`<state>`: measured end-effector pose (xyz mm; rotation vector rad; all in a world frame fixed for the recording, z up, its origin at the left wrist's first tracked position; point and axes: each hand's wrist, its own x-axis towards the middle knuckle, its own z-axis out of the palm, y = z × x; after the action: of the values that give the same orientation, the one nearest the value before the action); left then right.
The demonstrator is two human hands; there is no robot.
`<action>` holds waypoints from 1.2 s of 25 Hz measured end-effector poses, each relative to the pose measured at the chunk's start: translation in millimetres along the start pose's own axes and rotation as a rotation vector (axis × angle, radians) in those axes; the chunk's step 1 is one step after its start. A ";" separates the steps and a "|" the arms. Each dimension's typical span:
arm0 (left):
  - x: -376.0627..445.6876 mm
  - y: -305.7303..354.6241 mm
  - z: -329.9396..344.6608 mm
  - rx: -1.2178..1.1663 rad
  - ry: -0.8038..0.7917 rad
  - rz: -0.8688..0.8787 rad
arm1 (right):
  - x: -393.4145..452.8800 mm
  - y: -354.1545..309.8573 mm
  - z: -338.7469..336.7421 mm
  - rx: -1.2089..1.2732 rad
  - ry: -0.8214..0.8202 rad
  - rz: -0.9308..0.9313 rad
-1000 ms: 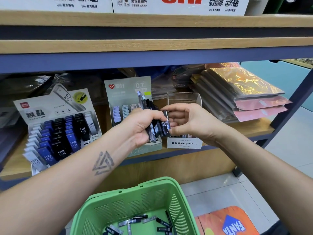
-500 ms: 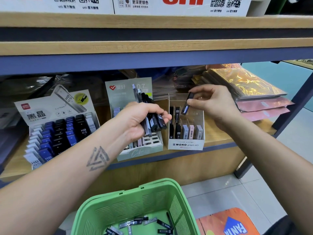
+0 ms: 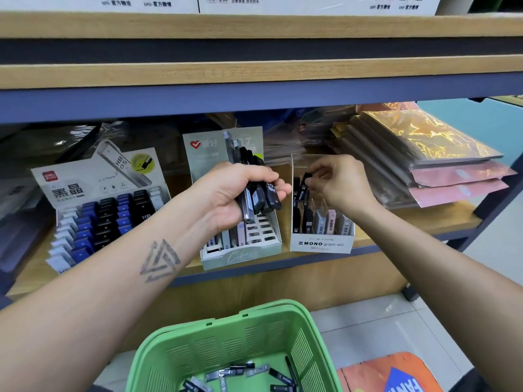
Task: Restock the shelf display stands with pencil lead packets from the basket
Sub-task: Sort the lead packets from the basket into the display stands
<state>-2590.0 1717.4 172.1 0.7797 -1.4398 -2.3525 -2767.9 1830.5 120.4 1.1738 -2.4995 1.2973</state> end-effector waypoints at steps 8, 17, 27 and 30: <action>-4.7 -1.3 -6.8 0.007 -0.045 -0.049 | -3.4 2.1 24.8 -0.192 -0.039 -0.074; -10.8 -4.3 -4.7 0.108 -0.101 -0.077 | -20.0 -42.3 -9.4 0.723 -0.395 0.211; -17.4 -8.4 -3.5 0.157 -0.175 -0.086 | -26.9 -48.1 -20.7 1.034 -0.365 0.417; -21.6 2.9 -16.0 0.189 -0.168 -0.088 | -23.1 -50.4 -15.6 1.101 -0.257 0.433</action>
<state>-2563.3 1714.9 175.3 0.7185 -1.7524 -2.4228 -2722.0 1838.3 154.3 0.9211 -2.2039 3.0192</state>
